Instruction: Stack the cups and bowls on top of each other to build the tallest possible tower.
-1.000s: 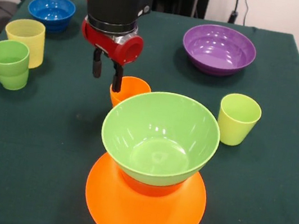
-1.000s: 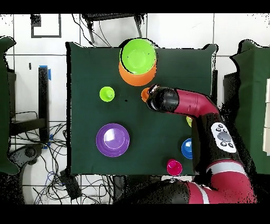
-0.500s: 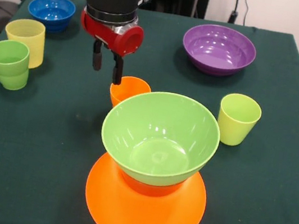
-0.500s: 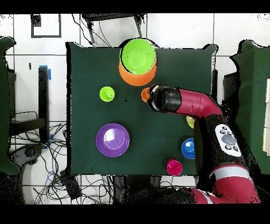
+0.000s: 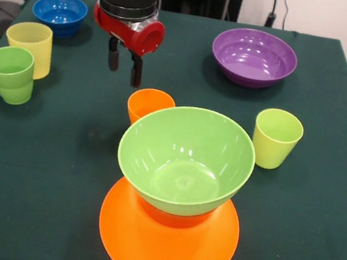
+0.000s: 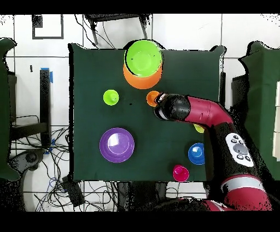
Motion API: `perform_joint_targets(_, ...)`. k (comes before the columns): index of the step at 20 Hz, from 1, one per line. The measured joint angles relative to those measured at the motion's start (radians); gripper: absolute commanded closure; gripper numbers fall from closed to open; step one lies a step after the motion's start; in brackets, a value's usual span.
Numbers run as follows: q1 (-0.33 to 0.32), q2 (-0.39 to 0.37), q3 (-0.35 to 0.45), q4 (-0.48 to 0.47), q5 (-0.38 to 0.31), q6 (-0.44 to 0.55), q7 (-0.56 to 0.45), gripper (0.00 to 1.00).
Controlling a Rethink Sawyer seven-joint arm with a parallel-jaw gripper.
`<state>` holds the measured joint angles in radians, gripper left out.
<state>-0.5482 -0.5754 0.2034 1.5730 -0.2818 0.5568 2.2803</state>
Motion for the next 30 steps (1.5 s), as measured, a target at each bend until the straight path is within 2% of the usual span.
perform_joint_targets(15, -0.007, 0.002, 0.022, 0.092, -0.008, 0.000, 0.000, 0.00)
perform_joint_targets(30, -0.007, -0.023, 0.062, 0.092, -0.008, 0.000, 0.000, 0.00)
